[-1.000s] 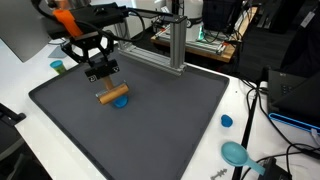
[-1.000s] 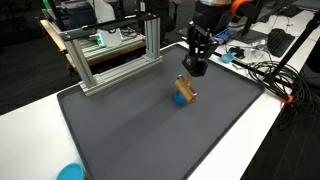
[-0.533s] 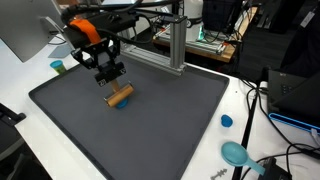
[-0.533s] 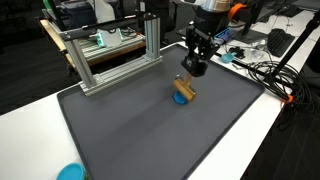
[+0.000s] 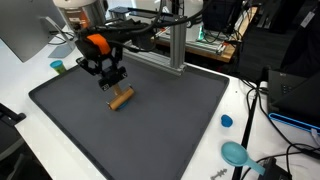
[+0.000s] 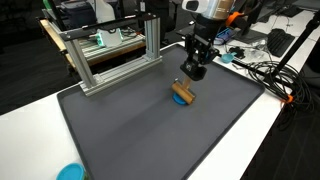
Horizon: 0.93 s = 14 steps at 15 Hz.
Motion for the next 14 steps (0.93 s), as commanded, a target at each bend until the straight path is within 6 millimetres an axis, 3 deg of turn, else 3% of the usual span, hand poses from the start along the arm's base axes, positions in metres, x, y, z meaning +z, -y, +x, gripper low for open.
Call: {"name": "trace_pose_trajectory", "arguments": {"steps": [1,10,14], "points": [[-0.013,0.0,0.004,0.014,0.006,-0.028,0.78],[-0.038,0.006,0.0,-0.048,0.036,-0.093,0.78],[-0.041,-0.002,-0.007,-0.103,-0.002,-0.074,0.78]]}}
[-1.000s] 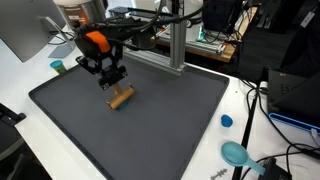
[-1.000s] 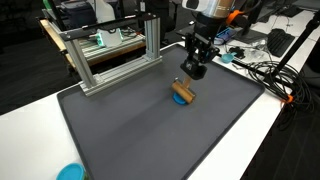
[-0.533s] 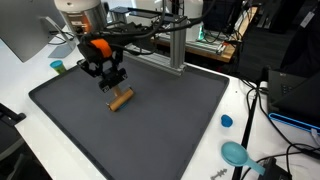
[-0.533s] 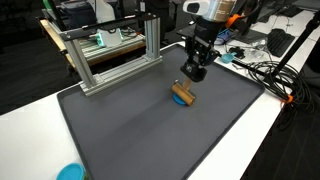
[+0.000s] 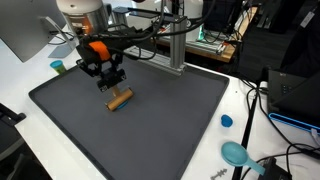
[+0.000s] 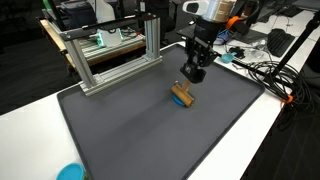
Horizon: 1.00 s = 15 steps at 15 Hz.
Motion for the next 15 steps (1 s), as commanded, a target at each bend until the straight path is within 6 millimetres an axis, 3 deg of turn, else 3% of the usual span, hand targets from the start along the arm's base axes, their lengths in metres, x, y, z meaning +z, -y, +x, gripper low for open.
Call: {"name": "trace_pose_trajectory", "arguments": {"steps": [1,15], "points": [[-0.034,0.002,-0.007,-0.06,-0.016,-0.026,0.78],[-0.049,0.011,-0.009,-0.239,-0.028,-0.171,0.78]]}}
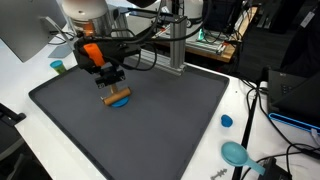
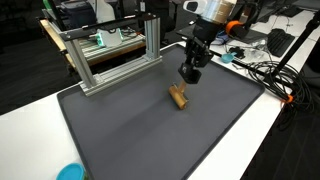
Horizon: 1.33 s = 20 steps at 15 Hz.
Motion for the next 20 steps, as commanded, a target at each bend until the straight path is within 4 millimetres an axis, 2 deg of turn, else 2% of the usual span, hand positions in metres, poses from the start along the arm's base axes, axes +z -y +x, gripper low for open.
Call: {"name": "trace_pose_trajectory", "arguments": {"steps": [1,2,3,5,9,11,13,15,17,20], "points": [[-0.048,0.017,-0.006,-0.06,-0.07,-0.074,0.78],[-0.056,0.023,-0.006,-0.068,-0.082,-0.09,0.78],[-0.056,0.028,-0.006,-0.074,-0.091,-0.103,0.78],[-0.043,0.038,-0.001,-0.074,-0.082,-0.031,0.78],[0.033,0.072,-0.004,-0.063,-0.013,0.165,0.78],[0.055,0.094,-0.006,-0.058,0.023,0.257,0.78],[0.067,0.115,-0.007,-0.043,0.066,0.344,0.78],[0.067,0.125,-0.009,-0.029,0.069,0.448,0.78],[0.055,0.127,-0.009,-0.02,0.081,0.523,0.78],[0.039,0.131,-0.012,-0.018,0.081,0.537,0.78]]}}
